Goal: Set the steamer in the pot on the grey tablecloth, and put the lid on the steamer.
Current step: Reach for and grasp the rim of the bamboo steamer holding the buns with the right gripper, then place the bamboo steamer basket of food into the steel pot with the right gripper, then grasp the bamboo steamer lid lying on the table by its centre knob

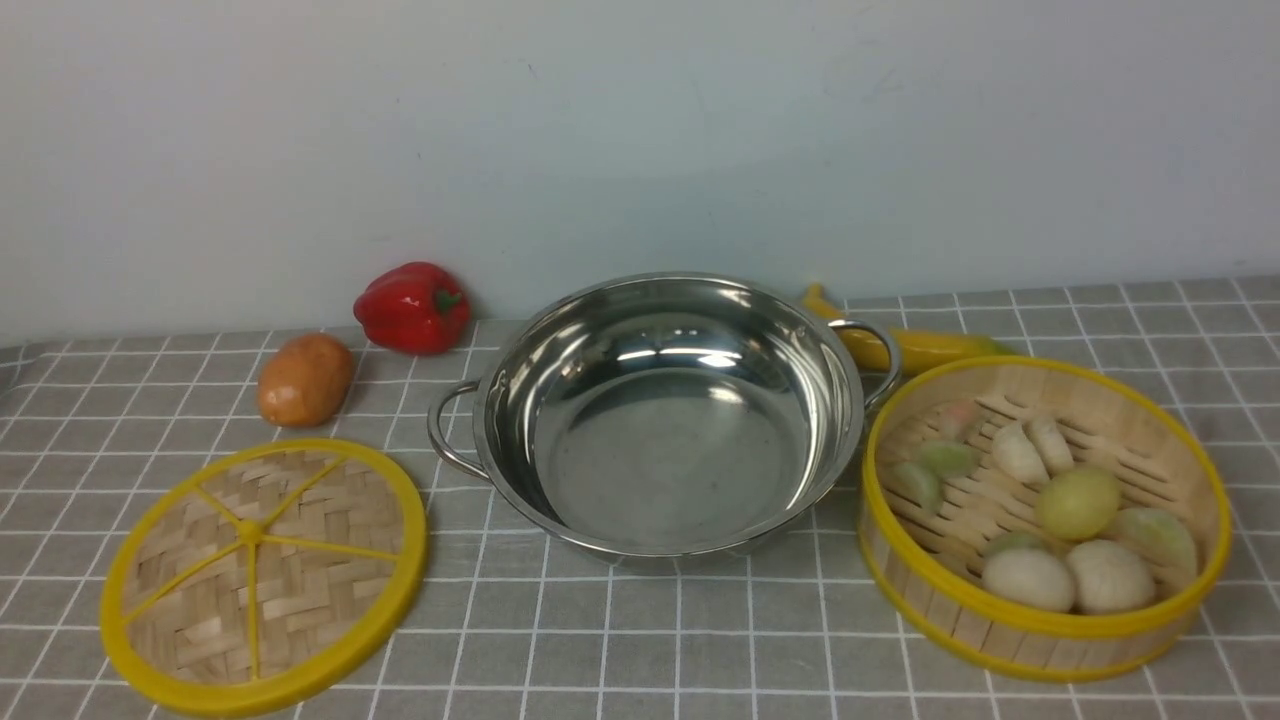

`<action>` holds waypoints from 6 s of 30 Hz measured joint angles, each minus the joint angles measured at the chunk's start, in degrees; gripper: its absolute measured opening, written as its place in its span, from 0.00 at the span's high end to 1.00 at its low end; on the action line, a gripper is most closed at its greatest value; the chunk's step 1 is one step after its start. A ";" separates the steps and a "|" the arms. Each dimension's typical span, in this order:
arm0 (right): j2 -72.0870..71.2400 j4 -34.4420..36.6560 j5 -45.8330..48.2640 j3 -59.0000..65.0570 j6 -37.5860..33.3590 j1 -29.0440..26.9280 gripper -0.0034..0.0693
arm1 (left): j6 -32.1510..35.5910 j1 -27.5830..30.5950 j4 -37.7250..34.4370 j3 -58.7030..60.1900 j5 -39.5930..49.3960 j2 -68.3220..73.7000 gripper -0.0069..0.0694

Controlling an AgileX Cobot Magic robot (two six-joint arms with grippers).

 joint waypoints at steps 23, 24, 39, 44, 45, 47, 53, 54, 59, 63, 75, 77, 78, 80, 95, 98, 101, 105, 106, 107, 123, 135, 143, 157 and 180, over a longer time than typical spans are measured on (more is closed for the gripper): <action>68.97 -18.83 81.48 -54.58 -3.30 0.00 0.62 | 10.57 0.00 38.68 -44.23 63.58 58.81 0.59; 71.65 -18.83 82.66 -54.58 -3.30 0.00 0.62 | 10.50 0.00 39.33 -44.79 65.24 60.82 0.59; 95.65 -18.83 79.84 -54.59 -3.49 -3.33 0.62 | 10.43 0.00 41.59 -45.42 70.29 75.26 0.59; 97.94 -16.11 78.14 -54.64 -5.03 -4.86 0.62 | 10.51 0.00 41.59 -45.46 70.25 75.28 0.59; 98.13 -14.96 77.68 -54.70 -6.03 -4.95 0.62 | 10.51 0.00 41.59 -45.46 70.23 75.33 0.59; 98.19 -12.54 76.91 -54.70 -7.30 -4.95 0.62 | 10.63 0.00 41.59 -45.46 70.18 75.35 0.59; 98.36 -10.80 76.34 -54.70 -9.23 -5.00 0.62 | 10.62 0.00 41.59 -45.48 70.18 75.35 0.59; 98.65 -10.96 76.22 -54.70 -9.31 -5.06 0.62 | 10.62 0.00 41.59 -45.48 70.18 75.35 0.59; 100.91 -11.46 75.78 -54.81 -9.31 -5.06 0.62 | 10.62 0.00 41.59 -45.48 70.18 75.35 0.59; 103.30 -11.46 74.57 -54.81 -9.31 -5.06 0.63 | 10.62 0.00 41.59 -45.48 70.18 75.35 0.59; 103.75 -15.34 83.12 -58.94 -8.33 -5.10 0.85 | 10.62 0.00 41.59 -45.48 70.18 75.35 0.59; 102.94 -16.22 86.51 -60.77 -8.28 -5.10 0.85 | 10.62 0.00 41.59 -45.48 70.18 75.35 0.59; 102.32 -16.45 88.06 -61.67 -8.28 -5.10 0.85 | 10.62 0.00 41.60 -45.48 70.18 75.35 0.59; 100.47 -16.38 92.05 -65.28 -8.33 -5.12 0.85 | 10.62 0.00 41.60 -45.48 70.18 75.35 0.59; 107.72 -10.85 94.20 -92.47 -3.97 12.62 0.85 | 10.63 0.00 41.61 -45.53 70.18 75.35 0.59; 113.34 -10.60 94.21 -99.24 -2.46 16.84 0.85 | 10.63 0.00 41.61 -45.53 70.18 75.35 0.59; 119.32 -10.60 94.16 -105.98 -1.41 20.53 0.85 | 10.63 0.00 41.61 -45.53 70.18 75.35 0.59; 124.53 -10.41 94.10 -110.88 -0.96 23.16 0.85 | 10.63 0.00 41.61 -45.59 70.18 75.35 0.59; 125.72 -10.29 94.09 -111.57 -0.82 23.53 0.85 | 10.63 0.00 41.61 -45.59 70.18 75.35 0.59; 126.60 -10.28 94.09 -111.75 -0.68 23.67 0.85 | 10.63 0.00 41.61 -45.59 70.18 75.35 0.59; 133.18 -15.98 93.87 -112.24 0.21 23.61 0.85 | 10.63 0.00 41.61 -45.59 70.13 75.35 0.59; 133.24 -15.31 93.55 -112.31 0.43 23.61 0.74 | 10.63 0.00 41.61 -45.59 69.76 75.35 0.59; 132.58 -14.48 93.45 -112.49 0.43 23.61 0.38 | 10.63 0.00 40.08 -45.59 64.28 75.40 0.59; 108.39 -15.38 93.24 -112.49 -1.45 23.50 0.25 | 10.63 0.00 38.84 -45.64 53.88 87.06 0.59; 66.88 -10.06 93.16 -112.69 -7.79 23.50 0.25 | 10.63 0.00 39.45 -46.89 43.80 99.76 0.76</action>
